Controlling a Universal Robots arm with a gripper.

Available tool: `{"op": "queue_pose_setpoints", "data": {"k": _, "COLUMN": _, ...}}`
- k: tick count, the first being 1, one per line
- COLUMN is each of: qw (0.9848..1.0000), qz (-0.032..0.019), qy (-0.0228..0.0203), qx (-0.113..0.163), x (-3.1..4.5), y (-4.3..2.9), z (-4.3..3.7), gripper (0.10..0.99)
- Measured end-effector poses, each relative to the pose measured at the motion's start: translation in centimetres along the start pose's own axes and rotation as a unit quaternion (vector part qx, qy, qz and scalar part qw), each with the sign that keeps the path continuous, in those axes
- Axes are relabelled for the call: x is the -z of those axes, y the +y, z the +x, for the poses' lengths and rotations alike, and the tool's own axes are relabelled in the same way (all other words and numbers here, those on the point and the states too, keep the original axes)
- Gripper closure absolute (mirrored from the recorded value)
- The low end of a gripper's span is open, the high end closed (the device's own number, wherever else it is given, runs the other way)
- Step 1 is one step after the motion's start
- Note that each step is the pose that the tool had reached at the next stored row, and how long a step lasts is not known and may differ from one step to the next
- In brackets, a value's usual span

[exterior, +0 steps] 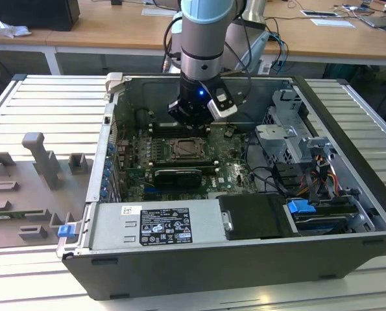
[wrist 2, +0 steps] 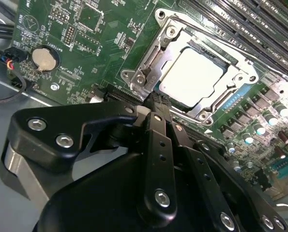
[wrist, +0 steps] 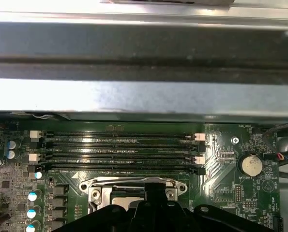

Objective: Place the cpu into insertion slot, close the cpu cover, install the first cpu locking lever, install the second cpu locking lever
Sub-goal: 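Install the second cpu locking lever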

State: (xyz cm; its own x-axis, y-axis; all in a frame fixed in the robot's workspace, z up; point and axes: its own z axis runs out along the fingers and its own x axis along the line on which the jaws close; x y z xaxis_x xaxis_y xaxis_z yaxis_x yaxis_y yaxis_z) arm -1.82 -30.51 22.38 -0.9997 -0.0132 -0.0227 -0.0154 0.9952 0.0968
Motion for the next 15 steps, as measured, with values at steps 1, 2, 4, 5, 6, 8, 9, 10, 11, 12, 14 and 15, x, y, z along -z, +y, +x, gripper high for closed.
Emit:
{"op": "queue_pose_setpoints", "data": {"k": 1, "qw": 1.0000, "qz": 0.0000, "qy": 0.0000, "qx": 0.000, "x": 0.57, "y": 0.05, "z": -0.01, "gripper": 0.980}}
{"op": "queue_pose_setpoints", "data": {"k": 2, "qw": 1.0000, "qz": 0.0000, "qy": 0.0000, "qx": 0.000, "x": 1.11, "y": 0.11, "z": -0.03, "gripper": 0.980}}
{"op": "queue_pose_setpoints", "data": {"k": 4, "qw": 1.0000, "qz": -0.0001, "qy": 0.0000, "qx": 0.000, "x": 1.40, "y": 0.09, "z": -0.04, "gripper": 0.980}}
{"op": "queue_pose_setpoints", "data": {"k": 5, "qw": 1.0000, "qz": -0.0001, "qy": 0.0000, "qx": 0.000, "x": 1.40, "y": 0.02, "z": -0.04, "gripper": 0.980}}
{"op": "queue_pose_setpoints", "data": {"k": 6, "qw": 1.0000, "qz": 0.0001, "qy": 0.0000, "qx": 0.000, "x": 1.44, "y": -0.24, "z": -0.03, "gripper": 0.980}}
{"op": "queue_pose_setpoints", "data": {"k": 8, "qw": 1.0000, "qz": 0.0001, "qy": 0.0000, "qx": 0.000, "x": 1.47, "y": -0.57, "z": -0.02, "gripper": 0.980}}
{"op": "queue_pose_setpoints", "data": {"k": 9, "qw": 1.0000, "qz": 0.0006, "qy": 0.0000, "qx": 0.000, "x": 1.46, "y": -0.62, "z": -0.02, "gripper": 0.980}}
{"op": "queue_pose_setpoints", "data": {"k": 10, "qw": 1.0000, "qz": 0.0009, "qy": 0.0000, "qx": 0.000, "x": 1.47, "y": -0.66, "z": -0.02, "gripper": 0.980}}
{"op": "queue_pose_setpoints", "data": {"k": 11, "qw": 1.0000, "qz": 0.0010, "qy": 0.0001, "qx": 0.000, "x": 1.48, "y": -0.70, "z": -0.02, "gripper": 0.980}}
{"op": "queue_pose_setpoints", "data": {"k": 12, "qw": 1.0000, "qz": 0.0009, "qy": 0.0000, "qx": 0.000, "x": 1.48, "y": -0.77, "z": -0.02, "gripper": 0.980}}
{"op": "queue_pose_setpoints", "data": {"k": 14, "qw": 1.0000, "qz": 0.0009, "qy": 0.0000, "qx": 0.000, "x": 1.49, "y": -0.89, "z": -0.02, "gripper": 0.980}}
{"op": "queue_pose_setpoints", "data": {"k": 15, "qw": 1.0000, "qz": 0.0009, "qy": 0.0000, "qx": 0.000, "x": 1.50, "y": -0.94, "z": -0.02, "gripper": 0.980}}
